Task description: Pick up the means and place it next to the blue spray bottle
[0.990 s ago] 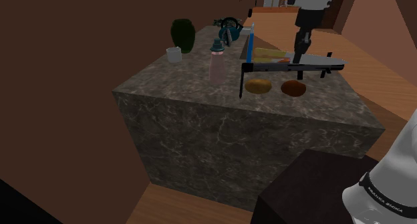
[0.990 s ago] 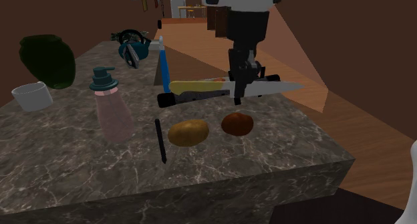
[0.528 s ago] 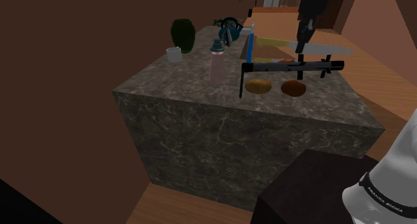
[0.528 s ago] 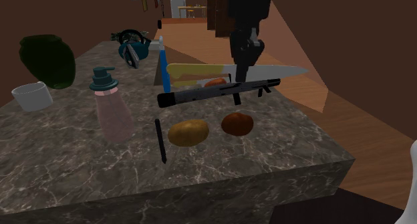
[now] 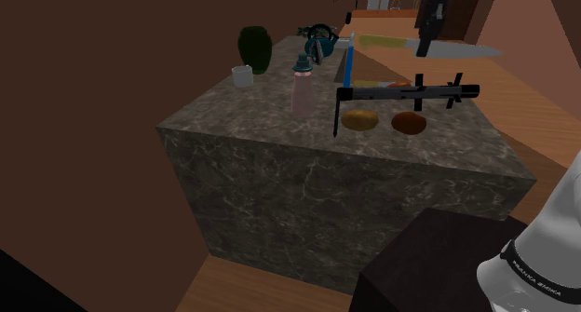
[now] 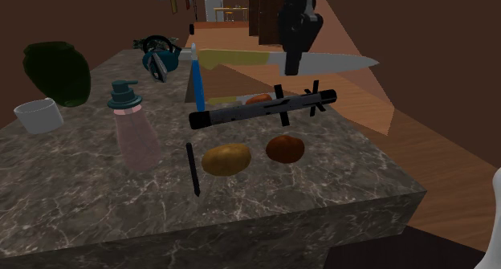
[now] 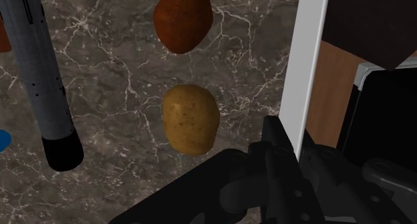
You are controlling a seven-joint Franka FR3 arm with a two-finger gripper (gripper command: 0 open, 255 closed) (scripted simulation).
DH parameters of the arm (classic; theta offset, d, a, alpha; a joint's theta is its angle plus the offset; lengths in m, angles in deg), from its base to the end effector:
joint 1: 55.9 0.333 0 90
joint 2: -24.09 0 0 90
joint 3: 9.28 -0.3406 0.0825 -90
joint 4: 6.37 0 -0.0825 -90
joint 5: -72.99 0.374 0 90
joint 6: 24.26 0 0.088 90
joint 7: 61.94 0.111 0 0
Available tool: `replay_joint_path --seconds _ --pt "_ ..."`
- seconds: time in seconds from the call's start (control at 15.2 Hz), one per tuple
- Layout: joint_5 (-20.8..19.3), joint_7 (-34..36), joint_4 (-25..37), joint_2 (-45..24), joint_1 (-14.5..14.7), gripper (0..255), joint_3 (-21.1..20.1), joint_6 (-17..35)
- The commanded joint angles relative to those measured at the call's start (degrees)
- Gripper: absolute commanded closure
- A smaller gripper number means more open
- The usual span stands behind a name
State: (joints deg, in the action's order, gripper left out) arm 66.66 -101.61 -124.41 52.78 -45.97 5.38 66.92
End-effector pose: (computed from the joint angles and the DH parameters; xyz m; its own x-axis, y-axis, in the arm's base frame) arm 0.3746 -0.0696 0.6417 0.8017 0.5973 0.0212 0.5974 -0.8019 0.0029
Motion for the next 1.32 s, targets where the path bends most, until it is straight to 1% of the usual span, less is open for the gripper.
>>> replay_joint_path --seconds 0.0,0.46,0.86,1.06,1.25 --pt "0.1 -0.1 1.8 -0.4 0.1 255 -0.1 -1.4" --pt "0.5 -0.4 8.5 -2.1 0.3 255 -0.2 -6.4" --pt "2.4 -6.9 20.2 -14.9 0.0 255 5.3 -5.5" --pt "4.6 -10.5 27.5 -22.1 -0.8 255 7.9 -5.9" --pt "7.8 -14.2 36.2 -30.0 -2.4 255 10.2 -7.3"
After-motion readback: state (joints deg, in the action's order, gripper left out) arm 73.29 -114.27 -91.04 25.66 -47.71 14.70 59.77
